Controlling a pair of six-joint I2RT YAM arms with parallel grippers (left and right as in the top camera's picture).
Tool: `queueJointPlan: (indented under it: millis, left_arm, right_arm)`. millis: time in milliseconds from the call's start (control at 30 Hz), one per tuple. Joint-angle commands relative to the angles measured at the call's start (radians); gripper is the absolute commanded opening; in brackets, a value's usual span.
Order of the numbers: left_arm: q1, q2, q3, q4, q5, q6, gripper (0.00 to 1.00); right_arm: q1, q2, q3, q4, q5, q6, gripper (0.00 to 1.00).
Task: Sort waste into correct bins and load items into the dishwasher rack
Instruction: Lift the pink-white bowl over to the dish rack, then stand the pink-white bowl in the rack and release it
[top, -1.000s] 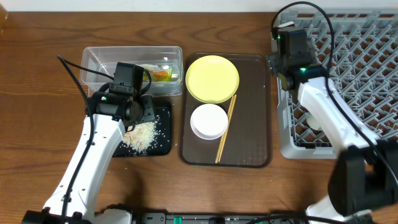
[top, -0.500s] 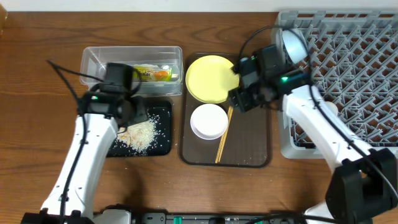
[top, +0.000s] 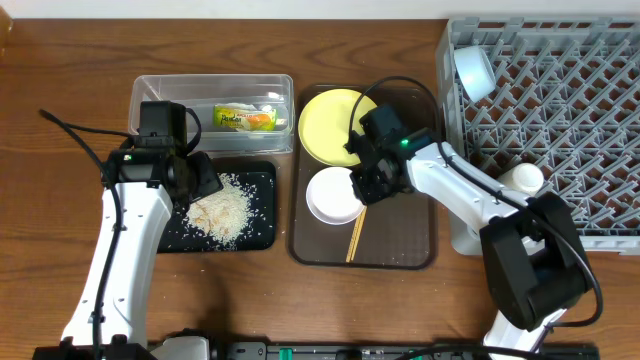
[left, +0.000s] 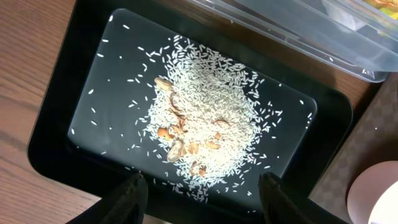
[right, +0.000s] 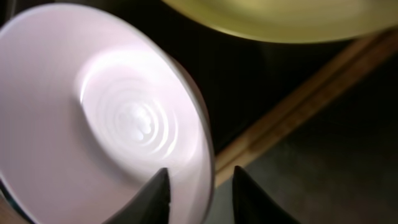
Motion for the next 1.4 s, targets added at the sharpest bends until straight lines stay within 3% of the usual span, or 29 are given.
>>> queueJointPlan:
  millis: [0,267,500,633,833,1200,1367]
  left_arm:
    - [0.005,-0.001,-0.002,-0.006,0.003,-0.013,0.61]
    - [0.005,-0.001,-0.002,-0.006,0.003,-0.013,0.61]
    - [0.005,-0.001,-0.002,-0.006,0.014,-0.013,0.61]
    - [0.005,-0.001,-0.002,-0.006,0.014,-0.013,0.61]
    - [0.005,-0.001,-0.002,-0.006,0.014,-0.013,0.61]
    - [0.005,-0.001,-0.002,-0.006,0.014,-0.013,0.61]
    - [0.005,-0.001,-0.002,-0.007,0.014,-0.013,0.61]
  right_arm:
    - [0.009,-0.002,-0.003,0.024,0.010,0.056,0.08]
    - [-0.043,-0.100,0.039,0.061,0.101,0.063,0.02]
    - [-0.179,-0.319,0.067,0.128,0.440,0.010,0.01]
    - [-0.258,-0.394,0.067,0.260,0.708,-0.013,0.01]
    - [-0.378,-0.378,0.067,0.576,0.997,-0.290,0.01]
    - [-0.538,-0.194,0.067,0.985,1.051,-0.719,0.01]
    - [-0.573,-0.045,0.067,1.283,1.133,-0.938,0.01]
